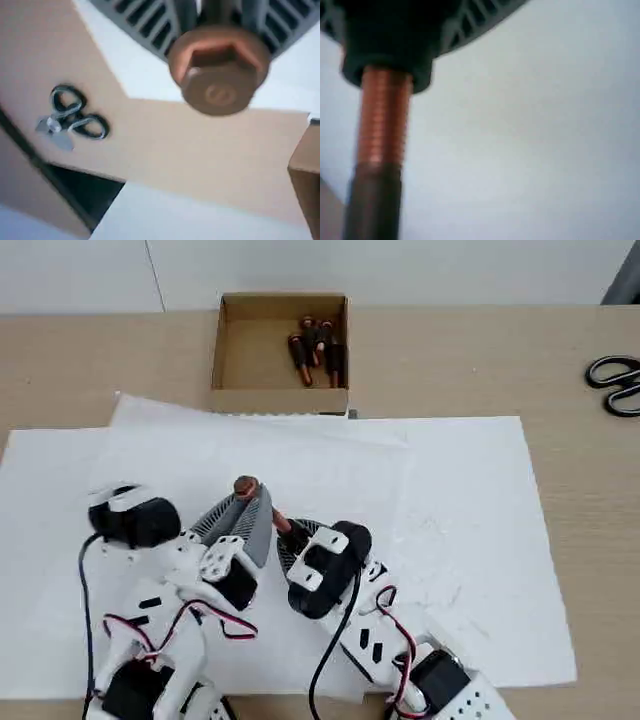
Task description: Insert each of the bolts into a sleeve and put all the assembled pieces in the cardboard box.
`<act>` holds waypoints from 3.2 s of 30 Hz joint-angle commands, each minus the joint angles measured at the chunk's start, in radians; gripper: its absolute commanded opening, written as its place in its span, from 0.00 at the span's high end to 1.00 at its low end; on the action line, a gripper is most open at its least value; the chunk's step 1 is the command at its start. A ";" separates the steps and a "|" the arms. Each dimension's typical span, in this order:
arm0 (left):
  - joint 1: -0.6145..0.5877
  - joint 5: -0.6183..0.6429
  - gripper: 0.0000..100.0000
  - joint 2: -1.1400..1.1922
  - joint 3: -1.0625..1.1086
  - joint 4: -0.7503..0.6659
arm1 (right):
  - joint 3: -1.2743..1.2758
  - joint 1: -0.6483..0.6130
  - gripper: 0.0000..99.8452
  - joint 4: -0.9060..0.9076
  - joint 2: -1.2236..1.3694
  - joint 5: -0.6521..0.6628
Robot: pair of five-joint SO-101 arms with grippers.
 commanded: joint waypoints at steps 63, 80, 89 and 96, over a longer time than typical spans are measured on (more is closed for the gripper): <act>-0.382 -0.430 0.99 -0.011 -0.108 0.485 | -0.571 0.300 1.00 0.165 0.300 -0.112; -0.434 -0.427 0.99 -0.011 0.113 0.430 | -1.455 0.433 1.00 -0.127 1.486 0.002; -0.436 -0.428 0.99 -0.011 0.194 0.427 | -1.740 0.433 1.00 -0.325 1.974 0.005; -0.436 -0.427 0.99 -0.011 0.209 0.423 | -1.975 0.409 1.00 -0.483 2.293 0.005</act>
